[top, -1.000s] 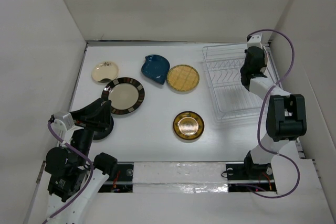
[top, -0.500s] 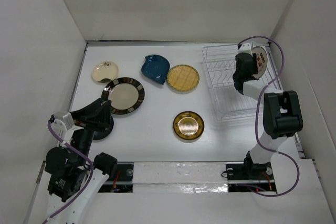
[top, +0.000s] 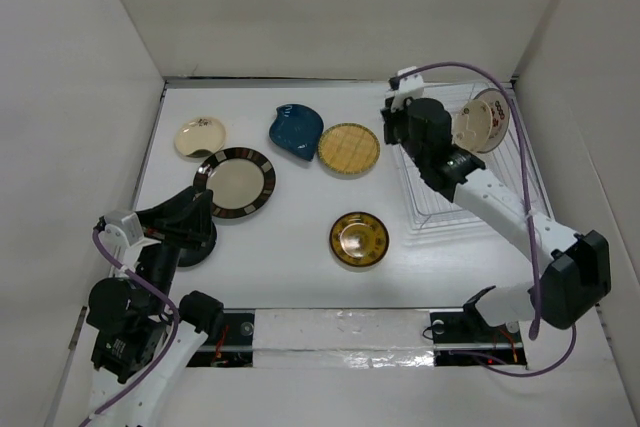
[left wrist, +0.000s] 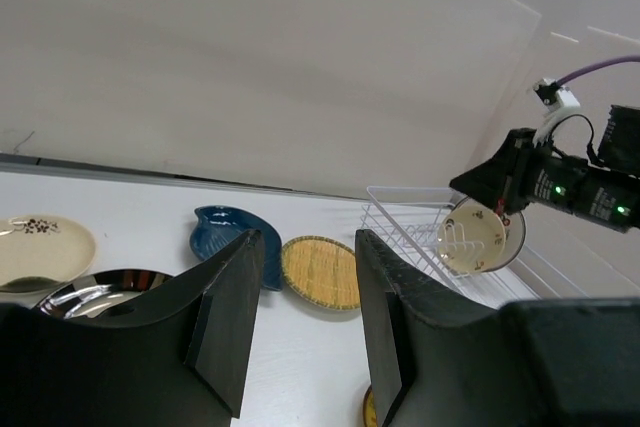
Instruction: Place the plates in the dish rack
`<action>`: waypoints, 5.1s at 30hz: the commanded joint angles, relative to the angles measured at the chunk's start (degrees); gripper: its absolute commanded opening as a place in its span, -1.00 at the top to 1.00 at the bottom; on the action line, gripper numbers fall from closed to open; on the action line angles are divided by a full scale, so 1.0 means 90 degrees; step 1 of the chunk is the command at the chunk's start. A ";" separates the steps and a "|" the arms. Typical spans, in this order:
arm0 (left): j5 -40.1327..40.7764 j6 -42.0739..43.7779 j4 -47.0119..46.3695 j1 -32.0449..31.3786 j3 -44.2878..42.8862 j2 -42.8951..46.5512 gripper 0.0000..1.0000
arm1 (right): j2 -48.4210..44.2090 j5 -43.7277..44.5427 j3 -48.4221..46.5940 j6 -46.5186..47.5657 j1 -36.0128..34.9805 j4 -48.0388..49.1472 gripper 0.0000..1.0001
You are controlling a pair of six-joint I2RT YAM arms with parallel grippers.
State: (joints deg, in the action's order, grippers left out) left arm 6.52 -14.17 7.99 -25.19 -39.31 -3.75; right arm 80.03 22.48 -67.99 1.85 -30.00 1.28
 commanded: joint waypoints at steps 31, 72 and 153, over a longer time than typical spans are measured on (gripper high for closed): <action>0.0027 -0.0017 -0.0175 -0.0053 -0.0027 -0.0228 0.23 | 0.3022 -0.5231 -0.0221 0.0889 -0.0563 -0.3951 -0.20; 0.0017 -0.0017 -0.0155 -0.0053 -0.0017 -0.0111 0.23 | -0.0504 0.3534 -0.0444 -0.0129 0.1584 0.0537 1.00; 0.0076 -0.0027 -0.0185 -0.0267 -0.0017 0.0045 0.23 | 0.3315 0.2404 0.0395 -1.2037 -0.2116 -0.0426 -0.43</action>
State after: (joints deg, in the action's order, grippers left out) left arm 6.76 -14.22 8.58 -26.59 -39.31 -4.21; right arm 108.84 38.94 -65.69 -90.72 -48.14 -4.84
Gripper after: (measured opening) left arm 0.389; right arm 0.721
